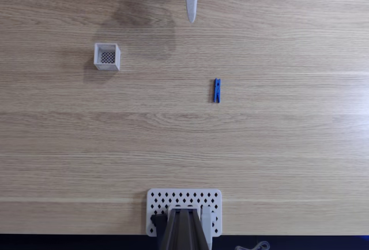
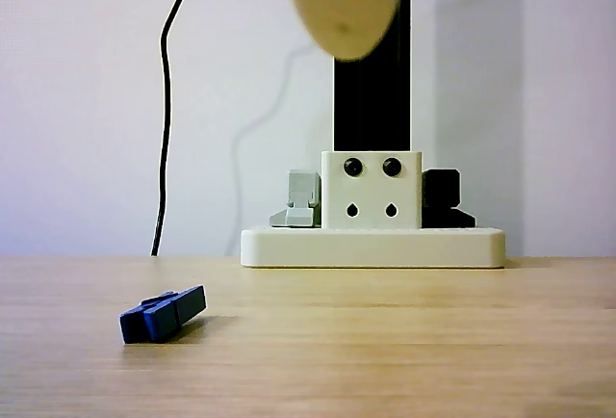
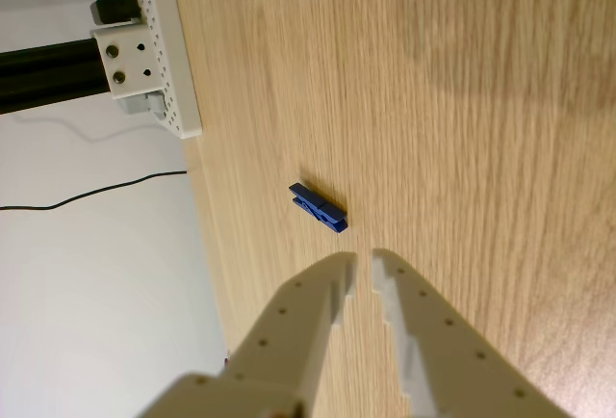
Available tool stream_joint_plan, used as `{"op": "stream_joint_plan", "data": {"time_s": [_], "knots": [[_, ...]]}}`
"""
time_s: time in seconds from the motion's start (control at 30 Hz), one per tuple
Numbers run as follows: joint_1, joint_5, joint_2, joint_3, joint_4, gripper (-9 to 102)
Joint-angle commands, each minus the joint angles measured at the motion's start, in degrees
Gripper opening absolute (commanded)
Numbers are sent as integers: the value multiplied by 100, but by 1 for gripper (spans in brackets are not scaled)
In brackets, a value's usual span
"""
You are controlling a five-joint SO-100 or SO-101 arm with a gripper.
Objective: Grasp a peg and put it in the crate.
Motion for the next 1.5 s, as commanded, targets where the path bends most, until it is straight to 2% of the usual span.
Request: {"op": "stream_joint_plan", "data": {"time_s": [0.0,0.7,0.9,1.1,1.27,1.47], "knots": [[-62,-18,105,-53,9,0],[-70,-26,18,-70,-44,0],[-62,-246,-1257,-571,-378,0],[-62,-2153,-2971,-1512,-738,0],[-70,-4359,-4184,-2285,-1151,0],[-79,-7242,-5854,-2821,-2074,0]]}}
